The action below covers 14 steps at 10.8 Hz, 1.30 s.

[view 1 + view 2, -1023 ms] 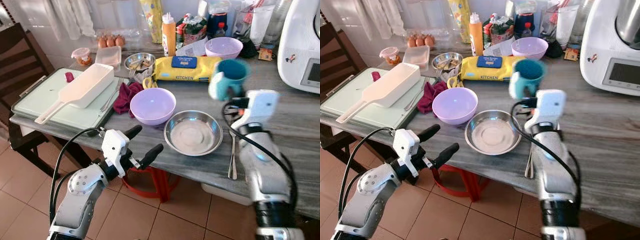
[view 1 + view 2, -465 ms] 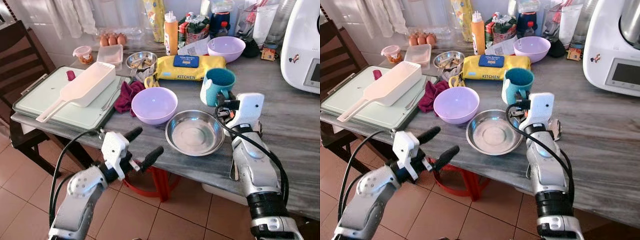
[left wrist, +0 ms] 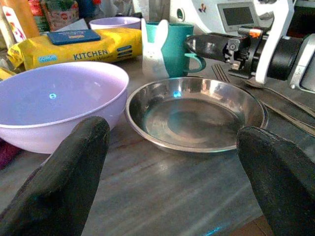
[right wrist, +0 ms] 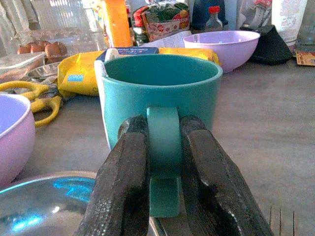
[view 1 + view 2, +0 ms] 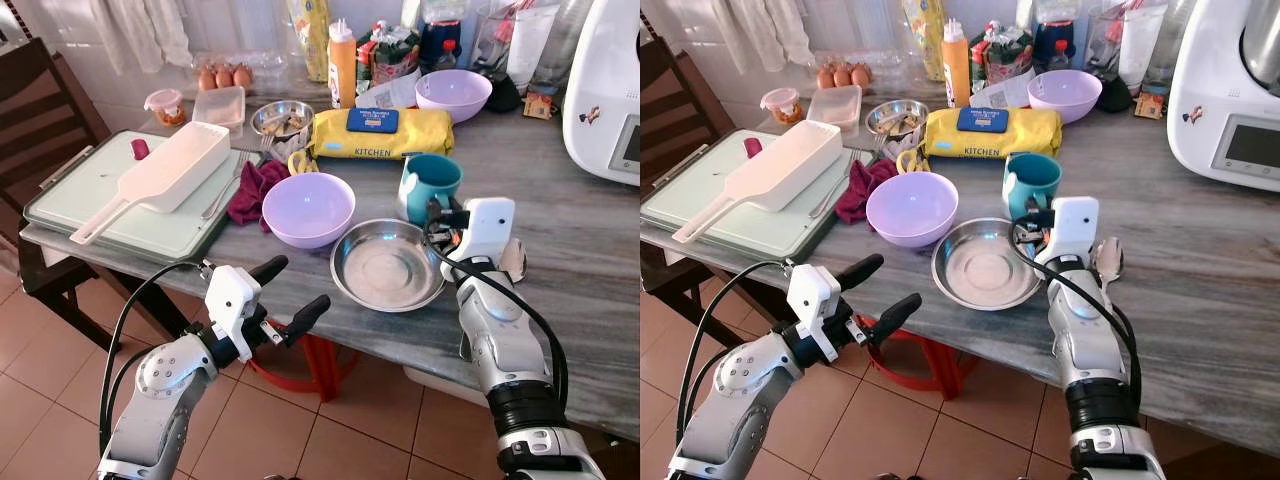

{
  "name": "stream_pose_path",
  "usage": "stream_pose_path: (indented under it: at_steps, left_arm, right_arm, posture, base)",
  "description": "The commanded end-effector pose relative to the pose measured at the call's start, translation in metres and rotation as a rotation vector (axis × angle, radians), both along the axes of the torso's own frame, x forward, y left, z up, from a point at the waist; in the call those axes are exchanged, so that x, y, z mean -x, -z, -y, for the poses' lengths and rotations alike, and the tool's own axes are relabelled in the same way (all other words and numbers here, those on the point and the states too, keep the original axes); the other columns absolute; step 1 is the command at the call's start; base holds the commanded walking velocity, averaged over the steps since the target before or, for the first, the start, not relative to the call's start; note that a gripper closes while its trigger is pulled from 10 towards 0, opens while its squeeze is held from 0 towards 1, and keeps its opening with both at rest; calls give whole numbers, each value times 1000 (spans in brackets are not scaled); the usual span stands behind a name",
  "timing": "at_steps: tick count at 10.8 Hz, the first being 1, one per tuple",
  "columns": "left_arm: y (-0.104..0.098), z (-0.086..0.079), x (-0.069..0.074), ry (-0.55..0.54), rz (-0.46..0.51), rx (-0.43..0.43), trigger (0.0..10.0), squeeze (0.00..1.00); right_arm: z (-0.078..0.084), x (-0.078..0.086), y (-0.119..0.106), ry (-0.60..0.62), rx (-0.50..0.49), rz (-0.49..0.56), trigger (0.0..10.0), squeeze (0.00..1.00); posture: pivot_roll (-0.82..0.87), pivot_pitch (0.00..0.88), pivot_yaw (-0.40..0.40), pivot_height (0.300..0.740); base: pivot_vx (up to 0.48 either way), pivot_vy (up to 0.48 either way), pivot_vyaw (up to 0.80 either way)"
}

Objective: Setting the table

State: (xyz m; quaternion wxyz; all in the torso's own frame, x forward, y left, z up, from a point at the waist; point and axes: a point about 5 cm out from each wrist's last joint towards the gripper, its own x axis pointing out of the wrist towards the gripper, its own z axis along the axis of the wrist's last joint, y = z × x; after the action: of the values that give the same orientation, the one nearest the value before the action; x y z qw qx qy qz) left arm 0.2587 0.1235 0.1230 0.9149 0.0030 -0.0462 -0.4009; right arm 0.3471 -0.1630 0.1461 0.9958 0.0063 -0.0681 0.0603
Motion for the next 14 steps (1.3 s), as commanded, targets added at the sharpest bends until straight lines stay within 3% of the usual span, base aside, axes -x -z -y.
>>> stream_pose_path:
  at_steps: [1,3,4,5,7,14]
  left_arm:
    - [-6,-1,-1,-4,12,-7,10000,0]
    - [-6,0,1,-3,11,-4,10000,0]
    - [-6,1,1,-2,10,-4,10000,0]
    - [-7,2,1,-1,11,-3,10000,0]
    - [-8,3,0,-2,9,-3,10000,0]
    - [1,1,-1,-16,-6,-6,10000,0]
  right_arm:
    - [-5,-3,-6,-24,5,20,10000,0]
    - [-7,-3,-1,-47,1,-2,10000,20]
    - [-13,-3,0,-73,5,-1,10000,486]
    - [-14,-3,0,-81,11,0,10000,776]
    - [-17,-3,1,-102,26,-4,10000,1000]
    - [-18,-3,-20,-77,52,89,10000,1000]
  posture:
    - [-69,114,109,740]
    - [-71,116,109,740]
    - [-73,117,109,740]
    - [-73,117,109,740]
    - [-74,115,108,740]
    - [-76,111,109,740]
  base:
    - [0,0,0]
    - [0,0,0]
    - [0,0,0]
    - [0,0,0]
    - [0,0,0]
    - [0,0,0]
